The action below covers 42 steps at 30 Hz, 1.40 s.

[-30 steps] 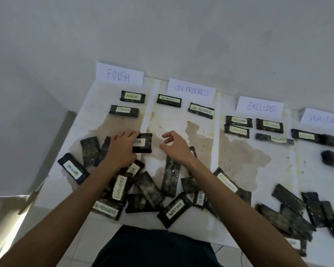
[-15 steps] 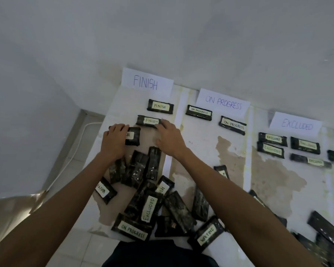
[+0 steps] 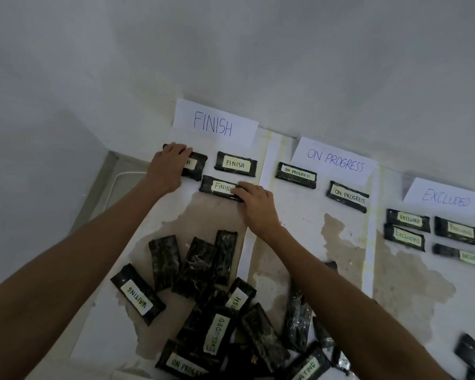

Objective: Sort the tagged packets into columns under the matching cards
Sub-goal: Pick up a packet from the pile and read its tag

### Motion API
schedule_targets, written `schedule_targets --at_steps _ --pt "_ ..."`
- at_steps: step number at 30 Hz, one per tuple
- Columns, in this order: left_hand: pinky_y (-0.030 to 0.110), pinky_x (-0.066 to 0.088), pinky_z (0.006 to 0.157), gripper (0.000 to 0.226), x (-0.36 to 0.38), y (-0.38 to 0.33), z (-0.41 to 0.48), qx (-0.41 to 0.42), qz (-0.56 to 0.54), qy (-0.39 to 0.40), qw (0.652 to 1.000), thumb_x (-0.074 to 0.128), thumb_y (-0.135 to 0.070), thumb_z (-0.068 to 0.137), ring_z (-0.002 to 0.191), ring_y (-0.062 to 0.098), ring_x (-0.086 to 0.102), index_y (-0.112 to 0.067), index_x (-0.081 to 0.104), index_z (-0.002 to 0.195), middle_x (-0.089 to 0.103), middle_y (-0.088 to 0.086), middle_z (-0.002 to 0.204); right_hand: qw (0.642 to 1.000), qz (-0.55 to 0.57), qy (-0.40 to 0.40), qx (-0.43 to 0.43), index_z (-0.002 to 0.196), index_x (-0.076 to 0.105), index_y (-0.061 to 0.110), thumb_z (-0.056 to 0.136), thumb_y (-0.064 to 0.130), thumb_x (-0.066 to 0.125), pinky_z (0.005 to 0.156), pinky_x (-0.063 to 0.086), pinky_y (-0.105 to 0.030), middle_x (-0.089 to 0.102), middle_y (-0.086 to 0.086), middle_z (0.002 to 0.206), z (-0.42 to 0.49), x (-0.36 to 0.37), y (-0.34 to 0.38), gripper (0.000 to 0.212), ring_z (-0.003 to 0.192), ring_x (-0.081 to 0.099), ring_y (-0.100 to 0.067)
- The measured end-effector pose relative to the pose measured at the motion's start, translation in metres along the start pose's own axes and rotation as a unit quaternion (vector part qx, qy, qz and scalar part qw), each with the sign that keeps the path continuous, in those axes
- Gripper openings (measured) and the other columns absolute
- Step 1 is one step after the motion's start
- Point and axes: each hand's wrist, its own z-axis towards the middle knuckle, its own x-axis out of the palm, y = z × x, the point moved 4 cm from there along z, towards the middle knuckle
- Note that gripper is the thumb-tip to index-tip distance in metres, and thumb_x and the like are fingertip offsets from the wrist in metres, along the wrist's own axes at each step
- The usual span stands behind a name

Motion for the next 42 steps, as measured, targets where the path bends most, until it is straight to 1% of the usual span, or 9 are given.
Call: schedule_targets --at_steps 12,16,20,24,28,33,35,38,42 --pt "0.048 0.019 0.114 0.086 0.010 0.002 0.004 0.017 0.007 -0.003 1.000 0.062 0.010 0.075 0.143 0.036 0.010 -0.008 0.019 0.147 0.012 0.014 0.156 1.000 0.017 0.018 -0.001 0.127 0.056 0.014 0.085 0.001 0.055 0.100 0.035 -0.048 0.047 -0.016 0.139 -0.003 -0.005 0.001 0.044 0.125 0.044 -0.035" --pt "0.051 0.023 0.111 0.073 0.008 -0.013 -0.024 0.022 -0.067 -0.055 0.996 0.056 0.012 0.077 0.140 0.038 0.020 -0.008 0.033 0.143 0.024 0.017 0.152 0.999 0.023 0.011 -0.035 0.125 0.057 0.013 0.074 0.004 0.064 0.090 0.044 -0.051 0.051 -0.018 0.128 -0.014 -0.020 0.022 0.053 0.111 0.048 -0.037" --pt "0.044 0.035 0.101 0.055 0.023 -0.037 -0.084 0.003 -0.132 -0.052 0.990 0.056 -0.002 0.080 0.124 0.033 0.040 -0.011 0.047 0.134 0.046 0.015 0.135 0.962 0.044 0.212 -0.166 0.131 0.051 0.024 0.067 0.037 0.078 0.102 0.033 -0.040 0.046 -0.010 0.132 -0.047 -0.012 0.068 0.071 0.120 0.039 -0.027" --pt "0.047 0.042 0.088 0.050 0.048 -0.048 -0.150 -0.055 -0.170 -0.056 0.982 0.055 -0.008 0.078 0.106 0.037 0.047 -0.010 0.051 0.128 0.053 0.017 0.119 0.937 -0.079 0.286 -0.183 0.140 0.036 0.026 0.067 0.049 0.076 0.105 0.029 -0.045 0.035 -0.010 0.142 -0.075 0.018 0.087 0.087 0.127 0.030 -0.030" --pt "0.046 0.043 0.088 0.049 0.061 -0.059 -0.191 -0.081 -0.182 -0.048 0.979 0.055 -0.023 0.077 0.102 0.038 0.051 -0.008 0.055 0.123 0.056 0.016 0.114 0.956 -0.072 0.258 -0.120 0.140 0.036 0.022 0.079 0.024 0.067 0.100 0.036 -0.046 0.038 -0.016 0.137 -0.081 0.021 0.088 0.068 0.126 0.034 -0.036" --pt "0.046 0.047 0.088 0.073 0.070 -0.076 -0.218 -0.064 -0.128 0.038 0.989 0.058 -0.046 0.068 0.102 0.034 0.051 -0.014 0.046 0.133 0.053 0.013 0.115 0.957 -0.097 0.231 -0.145 0.133 0.046 0.022 0.088 0.027 0.056 0.102 0.033 -0.045 0.041 -0.017 0.134 -0.083 0.008 0.090 0.047 0.121 0.040 -0.035" --pt "0.044 0.050 0.080 0.068 0.070 -0.082 -0.223 -0.052 -0.145 0.030 0.988 0.062 -0.039 0.073 0.096 0.034 0.054 -0.014 0.044 0.133 0.053 0.012 0.111 0.962 -0.075 0.221 -0.143 0.128 0.052 0.019 0.089 0.029 0.056 0.099 0.036 -0.042 0.045 -0.015 0.128 -0.082 -0.002 0.089 0.040 0.116 0.042 -0.032" --pt "0.032 0.044 0.072 0.033 0.053 -0.085 -0.227 -0.068 -0.271 -0.018 0.960 0.056 -0.011 0.085 0.092 0.029 0.058 -0.009 0.052 0.118 0.056 0.007 0.101 0.967 0.032 0.230 -0.108 0.114 0.059 0.011 0.090 0.028 0.058 0.089 0.039 -0.037 0.053 -0.011 0.109 -0.085 -0.019 0.085 0.029 0.103 0.048 -0.028" --pt "0.016 0.040 0.077 0.037 0.027 -0.079 -0.227 -0.127 -0.412 -0.033 0.902 0.062 -0.011 0.086 0.098 0.008 0.054 -0.016 0.053 0.122 0.058 -0.006 0.103 0.941 0.250 0.225 0.041 0.086 0.053 0.017 0.093 0.024 0.057 0.072 0.046 -0.032 0.057 -0.001 0.083 -0.094 -0.044 0.077 0.011 0.078 0.058 -0.021"
